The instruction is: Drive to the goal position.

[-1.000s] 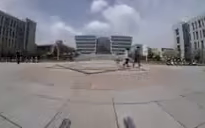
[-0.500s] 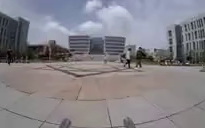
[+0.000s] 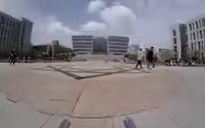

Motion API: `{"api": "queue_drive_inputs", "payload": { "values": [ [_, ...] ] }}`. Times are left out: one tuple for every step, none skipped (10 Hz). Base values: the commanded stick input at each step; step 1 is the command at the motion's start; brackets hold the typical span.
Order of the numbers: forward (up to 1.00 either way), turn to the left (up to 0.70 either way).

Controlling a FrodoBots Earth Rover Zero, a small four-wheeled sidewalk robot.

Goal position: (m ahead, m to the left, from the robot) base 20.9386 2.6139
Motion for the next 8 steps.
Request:
{"api": "queue_drive_inputs", "payload": {
  "values": [
    [1.00,-0.01],
    [1.00,-0.40],
    [1.00,-0.37],
    [1.00,-0.18],
    [1.00,-0.08],
    [1.00,-0.28],
    [1.00,-0.24],
    [1.00,-0.11]
  ]
}}
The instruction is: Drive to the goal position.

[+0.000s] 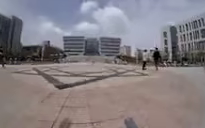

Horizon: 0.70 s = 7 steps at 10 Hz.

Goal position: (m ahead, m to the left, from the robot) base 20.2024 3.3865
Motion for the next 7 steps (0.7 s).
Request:
{"api": "queue_drive_inputs", "payload": {
  "values": [
    [1.00,-0.01],
    [1.00,-0.19],
    [1.00,-0.39],
    [1.00,-0.09],
    [1.00,-0.13],
    [1.00,-0.34],
    [1.00,-0.39]
  ]
}}
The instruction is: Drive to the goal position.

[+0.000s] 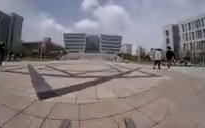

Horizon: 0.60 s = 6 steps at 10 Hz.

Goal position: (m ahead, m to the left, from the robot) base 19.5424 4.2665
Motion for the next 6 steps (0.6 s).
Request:
{"api": "queue_drive_inputs", "payload": {
  "values": [
    [1.00,-0.38],
    [1.00,-0.12],
    [1.00,0.00],
    [1.00,0.00],
    [1.00,-0.36],
    [1.00,-0.40]
  ]
}}
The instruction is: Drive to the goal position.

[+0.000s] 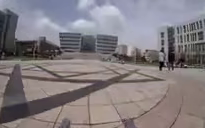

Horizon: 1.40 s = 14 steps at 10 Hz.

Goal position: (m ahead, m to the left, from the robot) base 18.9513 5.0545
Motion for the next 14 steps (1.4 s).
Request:
{"api": "queue_drive_inputs", "payload": {
  "values": [
    [1.00,-0.29],
    [1.00,-0.16],
    [0.29,0.00],
    [0.00,0.00],
    [0.00,0.00],
    [0.00,0.00],
    [0.00,0.00],
    [0.00,0.00],
    [0.00,0.00],
    [0.00,0.00],
    [0.00,0.00],
    [0.00,-0.01],
    [0.12,-0.19],
    [1.00,-0.40]
  ]
}}
